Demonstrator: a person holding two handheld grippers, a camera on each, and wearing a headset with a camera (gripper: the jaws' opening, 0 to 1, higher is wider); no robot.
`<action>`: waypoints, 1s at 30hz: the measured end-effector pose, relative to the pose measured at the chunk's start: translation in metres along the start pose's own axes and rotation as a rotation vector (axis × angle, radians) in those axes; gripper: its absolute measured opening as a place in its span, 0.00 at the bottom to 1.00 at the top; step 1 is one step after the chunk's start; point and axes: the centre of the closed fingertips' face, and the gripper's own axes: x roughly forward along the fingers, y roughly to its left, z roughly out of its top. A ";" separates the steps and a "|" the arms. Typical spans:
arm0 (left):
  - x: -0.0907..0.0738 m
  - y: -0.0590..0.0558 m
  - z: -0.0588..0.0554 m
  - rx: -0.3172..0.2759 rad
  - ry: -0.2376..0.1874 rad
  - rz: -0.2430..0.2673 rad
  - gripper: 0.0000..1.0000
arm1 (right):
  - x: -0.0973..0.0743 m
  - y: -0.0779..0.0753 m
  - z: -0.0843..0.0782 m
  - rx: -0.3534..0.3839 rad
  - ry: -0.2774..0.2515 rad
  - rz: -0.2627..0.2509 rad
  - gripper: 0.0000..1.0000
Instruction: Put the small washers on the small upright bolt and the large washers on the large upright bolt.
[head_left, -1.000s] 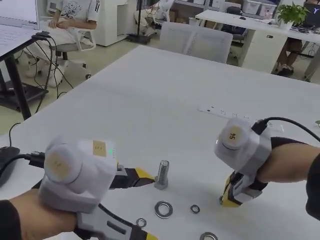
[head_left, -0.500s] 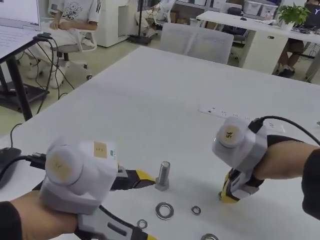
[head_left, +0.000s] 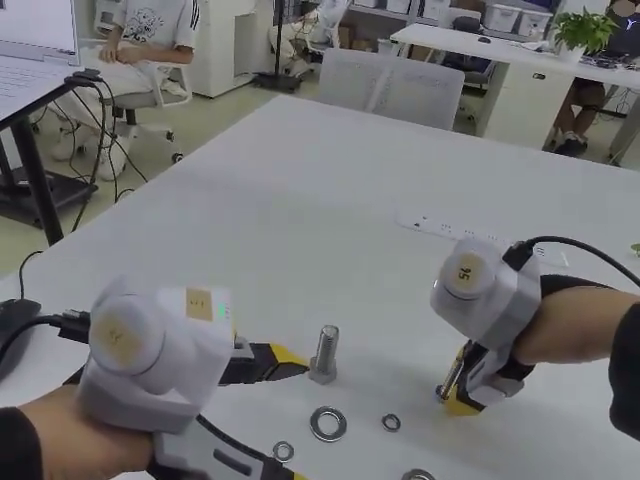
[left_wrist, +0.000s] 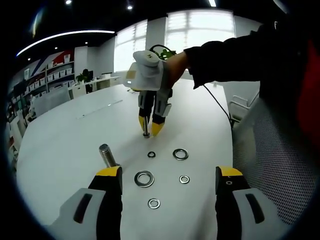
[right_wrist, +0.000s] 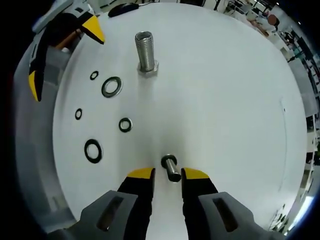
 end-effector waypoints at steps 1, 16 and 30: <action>0.000 0.000 0.000 0.000 0.001 0.000 0.76 | -0.001 0.000 -0.001 0.004 -0.002 0.000 0.23; 0.000 0.000 0.002 0.008 -0.003 0.002 0.76 | -0.005 0.016 -0.016 0.038 -0.006 0.003 0.23; 0.000 -0.002 0.001 0.019 0.005 -0.002 0.75 | -0.006 0.050 -0.011 0.024 -0.024 0.026 0.22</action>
